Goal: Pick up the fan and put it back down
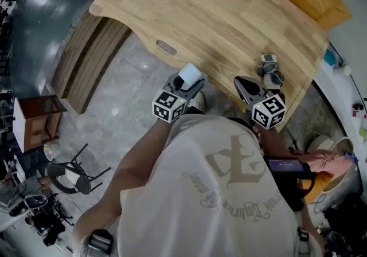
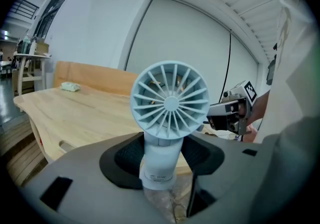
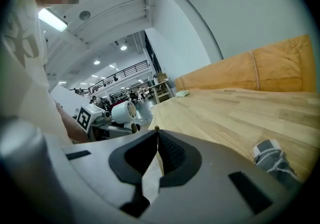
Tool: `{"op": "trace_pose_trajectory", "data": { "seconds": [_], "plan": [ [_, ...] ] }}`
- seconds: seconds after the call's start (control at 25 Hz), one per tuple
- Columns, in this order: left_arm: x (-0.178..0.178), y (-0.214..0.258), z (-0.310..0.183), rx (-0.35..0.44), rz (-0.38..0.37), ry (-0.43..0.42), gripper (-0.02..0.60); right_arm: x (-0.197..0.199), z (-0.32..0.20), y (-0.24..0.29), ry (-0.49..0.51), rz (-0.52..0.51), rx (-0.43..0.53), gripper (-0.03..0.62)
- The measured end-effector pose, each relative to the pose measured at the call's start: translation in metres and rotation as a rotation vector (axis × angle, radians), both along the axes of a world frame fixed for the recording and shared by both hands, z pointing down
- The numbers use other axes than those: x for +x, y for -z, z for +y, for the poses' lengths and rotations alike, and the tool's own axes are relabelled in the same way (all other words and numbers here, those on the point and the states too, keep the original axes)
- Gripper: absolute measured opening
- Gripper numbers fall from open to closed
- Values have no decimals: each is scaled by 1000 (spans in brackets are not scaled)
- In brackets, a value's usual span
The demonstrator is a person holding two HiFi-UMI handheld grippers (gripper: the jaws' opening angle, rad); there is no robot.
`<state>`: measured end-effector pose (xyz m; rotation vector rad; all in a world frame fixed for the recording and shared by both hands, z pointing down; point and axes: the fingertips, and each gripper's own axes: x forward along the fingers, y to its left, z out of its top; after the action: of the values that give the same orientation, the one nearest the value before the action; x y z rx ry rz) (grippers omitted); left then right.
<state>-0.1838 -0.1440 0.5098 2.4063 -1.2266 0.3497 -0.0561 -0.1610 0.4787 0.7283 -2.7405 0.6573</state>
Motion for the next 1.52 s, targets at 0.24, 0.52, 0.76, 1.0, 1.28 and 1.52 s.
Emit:
{"op": "trace_pose_trajectory", "data": {
  "seconds": [0.24, 0.52, 0.76, 1.0, 1.28, 1.52],
  "plan": [
    [0, -13, -28, -10, -16, -73, 239, 5, -16, -1, -70, 12, -3, 15],
    [0, -33, -64, -40, -21, -128, 239, 2, -29, -9, -132, 43, -24, 15],
    [3, -46, -94, -34, -33, -168, 238, 6, -41, -13, -189, 67, -32, 15],
    [2, -65, -116, -55, -64, -211, 238, 12, -46, -16, -260, 79, -39, 15],
    [4, -74, -145, -54, -68, -239, 238, 20, -50, -16, -322, 96, -46, 15],
    [6, -73, -174, -20, -98, -241, 238, 25, -53, -16, -355, 108, -50, 15]
  ]
}}
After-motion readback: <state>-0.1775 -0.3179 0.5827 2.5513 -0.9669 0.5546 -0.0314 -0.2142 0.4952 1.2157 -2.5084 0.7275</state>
